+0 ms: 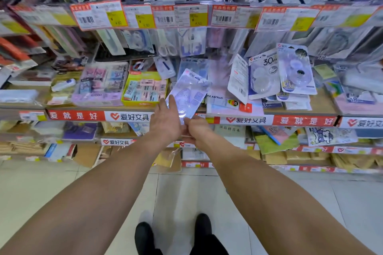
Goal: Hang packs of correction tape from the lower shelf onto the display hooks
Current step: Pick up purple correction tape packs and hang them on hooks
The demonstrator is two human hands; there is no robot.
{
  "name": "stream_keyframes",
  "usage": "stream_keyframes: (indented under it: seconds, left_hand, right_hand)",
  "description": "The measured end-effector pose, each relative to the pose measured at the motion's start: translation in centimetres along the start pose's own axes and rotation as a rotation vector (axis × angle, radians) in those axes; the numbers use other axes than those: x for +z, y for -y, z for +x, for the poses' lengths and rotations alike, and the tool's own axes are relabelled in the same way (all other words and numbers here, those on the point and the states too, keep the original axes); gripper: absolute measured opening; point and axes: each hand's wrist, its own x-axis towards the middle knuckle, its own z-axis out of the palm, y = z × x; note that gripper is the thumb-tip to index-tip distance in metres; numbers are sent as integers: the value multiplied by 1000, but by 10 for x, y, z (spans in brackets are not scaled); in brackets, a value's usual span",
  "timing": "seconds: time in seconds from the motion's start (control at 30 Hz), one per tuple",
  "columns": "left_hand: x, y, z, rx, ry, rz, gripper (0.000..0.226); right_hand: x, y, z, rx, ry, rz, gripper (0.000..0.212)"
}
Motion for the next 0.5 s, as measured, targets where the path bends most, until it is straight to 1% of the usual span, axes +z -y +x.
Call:
stream_keyframes:
  seconds: [0.07, 0.17, 0.27, 0.37, 0.43, 0.5]
  left_hand:
    - [-2, 2, -3, -1, -4, -29, 112]
    - [-5, 5, -10, -24, -7, -50, 115]
    - [-5, 4, -19, -41, -16, -93, 116]
    - [-4, 0, -34, -30, -98, -160, 119]
    - [0, -1, -50, -43, -154, -221, 117]
    - [8, -2, -71, -60, -185, -258, 114]
  right_hand:
    - [1, 0, 0, -30, 18, 40, 20]
    - [0, -1, -7, -77, 50, 15, 15]
    - [-7, -4, -17, -97, 90, -34, 16]
    - [-17, -9, -27, -97, 125, -31, 15]
    - [-24, -13, -36, -90, 140, -16, 16]
    - [-29, -22, -46, -87, 147, -2, 12]
